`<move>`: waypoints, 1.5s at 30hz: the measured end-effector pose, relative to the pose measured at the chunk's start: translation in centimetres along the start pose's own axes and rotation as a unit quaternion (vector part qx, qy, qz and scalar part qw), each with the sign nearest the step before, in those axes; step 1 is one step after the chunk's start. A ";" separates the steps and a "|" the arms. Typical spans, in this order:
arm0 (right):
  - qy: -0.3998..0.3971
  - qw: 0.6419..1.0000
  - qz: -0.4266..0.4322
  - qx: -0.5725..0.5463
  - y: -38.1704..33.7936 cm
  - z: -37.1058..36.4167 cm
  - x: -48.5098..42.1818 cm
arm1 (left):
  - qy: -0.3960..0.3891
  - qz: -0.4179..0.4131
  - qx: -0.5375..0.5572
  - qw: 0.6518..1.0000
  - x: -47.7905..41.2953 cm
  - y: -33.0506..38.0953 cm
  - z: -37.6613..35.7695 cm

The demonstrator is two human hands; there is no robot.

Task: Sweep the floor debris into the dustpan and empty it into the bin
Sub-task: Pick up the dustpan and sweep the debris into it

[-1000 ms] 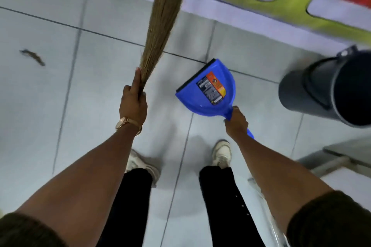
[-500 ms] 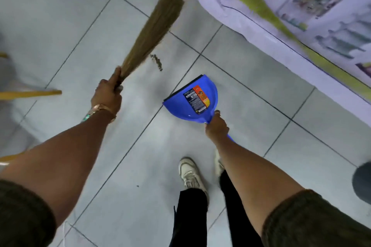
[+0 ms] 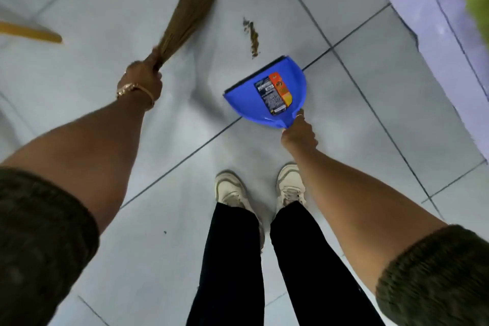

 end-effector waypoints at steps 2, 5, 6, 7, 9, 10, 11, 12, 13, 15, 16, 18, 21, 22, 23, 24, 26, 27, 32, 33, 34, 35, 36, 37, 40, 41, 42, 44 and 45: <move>0.006 1.000 0.001 -0.021 -0.1 -1.0 -1.2 | -0.013 -0.005 0.021 1.000 -1.0 0.0 -2.6; 0.022 0.999 0.018 -0.021 -1.1 -1.2 -2.8 | -0.016 -0.021 0.019 0.999 -2.2 -0.1 -4.5; 0.028 0.999 0.022 -0.016 -1.4 -1.0 -3.1 | -0.013 -0.026 0.007 1.000 -2.2 -0.1 -4.6; 0.032 0.999 0.026 -0.010 -1.7 -0.8 -3.6 | -0.007 -0.026 -0.005 1.000 -2.3 -0.1 -4.5; 0.042 0.998 0.035 -0.004 -2.2 -0.2 -4.6 | 0.011 -0.027 -0.028 0.999 -2.7 -0.4 -3.7; 0.047 0.998 0.039 -0.002 -2.3 0.2 -5.1 | 0.013 -0.029 -0.041 0.999 -2.9 -0.6 -3.3; 0.053 0.998 0.043 0.004 -2.4 0.6 -5.7 | 0.011 -0.035 -0.057 0.998 -3.1 -0.7 -3.0; 0.061 0.997 0.049 0.011 -2.5 1.2 -6.3 | 0.005 -0.040 -0.072 0.997 -3.4 -0.8 -2.8; 0.068 0.996 0.054 0.021 -2.6 1.8 -6.9 | -0.001 -0.047 -0.083 0.995 -3.5 -0.9 -2.6; 0.079 0.993 0.068 0.048 -2.8 2.8 -8.1 | -0.018 -0.064 -0.098 0.993 -3.4 -0.8 -2.2; 0.082 0.992 0.079 0.061 -3.0 3.2 -8.6 | -0.028 -0.075 -0.102 0.992 -3.1 -0.5 -2.2; 0.082 0.989 0.095 0.077 -3.2 3.7 -9.1 | -0.047 -0.095 -0.106 0.989 -1.8 0.3 -2.5; 0.080 0.988 0.105 0.080 -3.2 4.0 -9.2 | -0.063 -0.098 -0.071 0.991 1.4 1.4 -3.0; 0.080 0.988 0.107 0.076 -3.2 4.1 -9.2 | -0.065 -0.096 -0.054 0.992 2.7 1.8 -3.2; 0.077 0.989 0.107 0.069 -3.0 3.8 -9.1 | -0.067 -0.093 -0.043 0.993 4.2 2.1 -3.6; 0.075 0.990 0.107 0.062 -2.9 3.8 -9.1 | -0.061 -0.091 -0.033 0.993 5.8 2.5 -3.8; 0.072 0.991 0.101 0.047 -2.7 3.1 -9.0 | -0.035 -0.086 -0.018 0.996 9.0 3.0 -3.8; 0.073 0.992 0.097 0.042 -2.6 3.0 -9.0 | -0.014 -0.080 -0.010 0.997 10.6 3.3 -3.5; 0.060 0.994 0.092 0.020 -2.0 2.2 -8.7 | 0.088 -0.030 0.033 0.995 15.4 2.8 -1.2; 0.057 0.994 0.093 0.020 -1.7 2.2 -8.5 | 0.088 -0.007 0.044 0.995 15.2 2.4 -1.2; 0.058 0.994 0.093 0.021 -1.4 2.3 -8.3 | 0.079 0.017 0.052 0.995 14.7 2.2 -1.5; 0.061 0.994 0.091 0.024 -1.0 2.3 -8.1 | 0.068 0.040 0.058 0.995 14.2 1.9 -1.9; 0.063 0.994 0.088 0.028 -0.5 2.3 -7.9 | 0.053 0.063 0.061 0.995 13.6 1.5 -2.4; 0.066 0.994 0.084 0.034 0.0 2.3 -7.8 | 0.035 0.083 0.061 0.994 13.0 1.2 -3.0; 0.072 0.993 0.078 0.051 1.0 2.2 -7.7 | -0.021 0.102 0.051 0.993 12.8 1.6 -4.9; 0.075 0.993 0.077 0.054 1.1 2.2 -7.7 | -0.031 0.090 0.048 0.994 13.0 2.4 -5.4; 0.077 0.993 0.077 0.055 1.2 2.2 -7.8 | -0.038 0.072 0.041 0.996 13.4 3.3 -5.9; 0.083 0.992 0.076 0.059 1.4 2.3 -7.9 | -0.045 0.033 0.018 0.998 14.3 5.0 -6.9; 0.085 0.992 0.076 0.058 1.4 2.3 -7.9 | -0.044 0.022 0.005 0.999 14.9 5.5 -7.1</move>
Point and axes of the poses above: each hand's wrist, its own x-axis away from the middle knuckle, its own z-axis out of the back of the hand, y = z × x, the point moved 8 cm from there along -x, towards the middle knuckle, and after that the axes turned 2 degrees about y, right-handed, at the moved point
